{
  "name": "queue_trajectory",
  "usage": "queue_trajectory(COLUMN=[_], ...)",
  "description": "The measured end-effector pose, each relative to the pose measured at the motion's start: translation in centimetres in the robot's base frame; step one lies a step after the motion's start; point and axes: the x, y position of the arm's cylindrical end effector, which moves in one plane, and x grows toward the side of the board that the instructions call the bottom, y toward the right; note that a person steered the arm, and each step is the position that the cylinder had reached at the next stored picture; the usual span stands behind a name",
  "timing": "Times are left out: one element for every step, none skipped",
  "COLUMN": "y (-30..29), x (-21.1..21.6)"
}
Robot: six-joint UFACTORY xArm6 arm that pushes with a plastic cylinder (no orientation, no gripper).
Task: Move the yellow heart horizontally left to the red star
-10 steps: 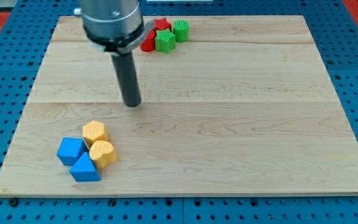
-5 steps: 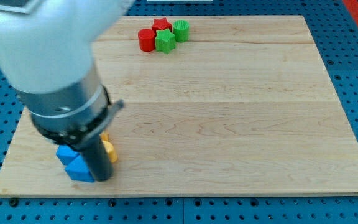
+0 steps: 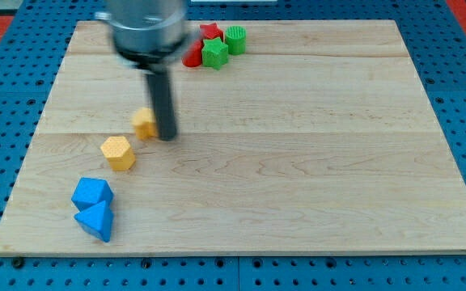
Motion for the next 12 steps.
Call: queue_trajectory(y=[-4.1,-5.1,-2.5,-7.7,-10.6,-9.8,-9.6,-7.8,-7.3,-5.0,-1.6,-0.5], x=[-3.0,-7.9,-6.5,-6.3,-8.7,-12.8,-16.2,-18.0,-18.7,-17.2,-16.8,-20.4])
